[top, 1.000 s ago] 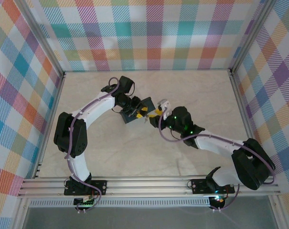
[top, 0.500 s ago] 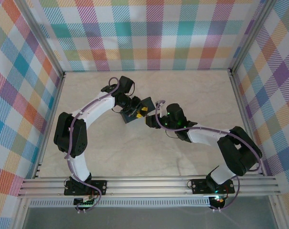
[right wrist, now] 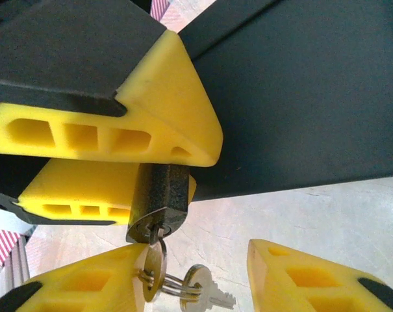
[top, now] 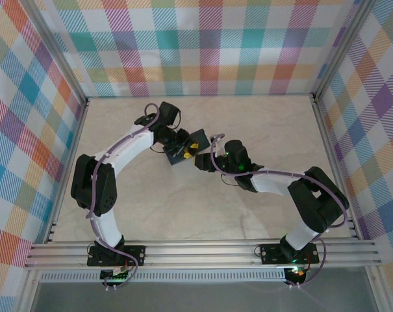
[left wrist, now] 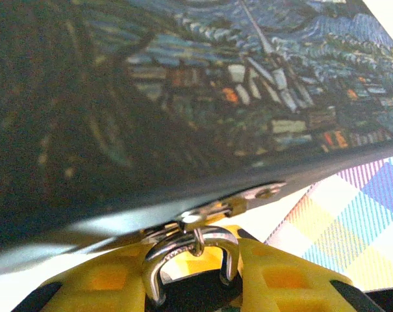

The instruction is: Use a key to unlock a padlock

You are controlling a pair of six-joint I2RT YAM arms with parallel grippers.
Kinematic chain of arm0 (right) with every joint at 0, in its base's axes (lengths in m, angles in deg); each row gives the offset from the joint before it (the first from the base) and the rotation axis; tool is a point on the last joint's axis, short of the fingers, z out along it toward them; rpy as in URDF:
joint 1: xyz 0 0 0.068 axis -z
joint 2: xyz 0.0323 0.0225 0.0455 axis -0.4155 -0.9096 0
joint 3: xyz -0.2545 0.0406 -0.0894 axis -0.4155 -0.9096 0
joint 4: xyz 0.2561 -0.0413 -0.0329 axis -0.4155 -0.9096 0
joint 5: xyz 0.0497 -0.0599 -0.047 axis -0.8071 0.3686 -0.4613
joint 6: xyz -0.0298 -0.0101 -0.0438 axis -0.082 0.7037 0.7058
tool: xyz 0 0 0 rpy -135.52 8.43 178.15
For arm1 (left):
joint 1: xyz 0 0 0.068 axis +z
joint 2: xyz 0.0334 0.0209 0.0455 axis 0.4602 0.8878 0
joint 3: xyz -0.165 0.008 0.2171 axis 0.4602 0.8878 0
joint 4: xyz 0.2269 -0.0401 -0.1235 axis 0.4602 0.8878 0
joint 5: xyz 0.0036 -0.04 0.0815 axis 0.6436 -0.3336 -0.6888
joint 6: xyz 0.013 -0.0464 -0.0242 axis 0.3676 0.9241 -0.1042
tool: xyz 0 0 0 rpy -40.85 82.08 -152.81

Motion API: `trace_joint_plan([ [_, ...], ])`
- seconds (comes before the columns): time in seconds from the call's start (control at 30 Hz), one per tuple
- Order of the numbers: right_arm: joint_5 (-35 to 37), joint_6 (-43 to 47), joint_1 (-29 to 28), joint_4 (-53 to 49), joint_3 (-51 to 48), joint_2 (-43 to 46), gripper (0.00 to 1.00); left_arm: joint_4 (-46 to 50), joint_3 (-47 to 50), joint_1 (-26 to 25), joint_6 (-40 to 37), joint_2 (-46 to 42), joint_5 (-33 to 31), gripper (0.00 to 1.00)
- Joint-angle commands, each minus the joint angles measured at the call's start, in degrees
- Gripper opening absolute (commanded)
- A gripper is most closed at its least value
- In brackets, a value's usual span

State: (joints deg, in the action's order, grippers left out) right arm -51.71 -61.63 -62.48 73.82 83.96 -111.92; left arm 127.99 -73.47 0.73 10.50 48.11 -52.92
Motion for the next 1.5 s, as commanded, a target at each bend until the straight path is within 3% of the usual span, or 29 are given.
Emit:
trace_joint_plan([
  [0.0, -0.91, -3.47, -0.21, 10.60, 0.52, -0.52, 0.45, -0.53, 0.19, -0.66, -0.21, -3.00, 3.70, 0.04],
  [0.67, -4.79, -11.82, 0.67, 22.67, -2.28, -3.63, 0.49, -2.54, 1.94, -0.21, 1.92, -3.24, 4.05, 0.04],
  [0.87, -5.68, -11.51, 0.67, 21.49, 0.23, -6.01, 0.35, -3.36, 1.83, -0.22, 2.96, -3.95, 4.75, 0.03],
  [1.0, -5.00, -10.55, 0.66, 19.98, 0.07, -5.78, 0.14, -3.24, 1.27, -0.22, 2.93, -4.04, 4.93, 0.04],
  [1.07, -4.16, -9.22, 0.65, 19.32, -0.65, -4.85, 0.09, -1.93, 0.63, -0.13, 1.75, -3.82, 4.33, 0.17],
  [1.13, -3.04, -5.51, 0.67, 13.36, -0.26, -2.89, 0.07, 1.33, -0.71, 0.11, -0.74, -3.64, 2.56, 0.34],
  [1.2, -1.26, 0.52, 0.66, 3.00, 1.64, -0.42, 0.05, 5.16, -2.42, 1.00, -3.76, -3.77, 0.14, 0.45],
  [1.33, -0.08, 14.08, 0.67, -15.35, 6.82, 2.84, 0.04, 11.04, -5.35, 4.33, -10.48, -5.88, -6.76, 0.50],
  [1.47, 0.39, 24.53, 0.66, -27.03, 11.90, 4.02, 0.04, 14.08, -5.88, 6.53, -16.83, -7.12, -11.41, 0.50],
])
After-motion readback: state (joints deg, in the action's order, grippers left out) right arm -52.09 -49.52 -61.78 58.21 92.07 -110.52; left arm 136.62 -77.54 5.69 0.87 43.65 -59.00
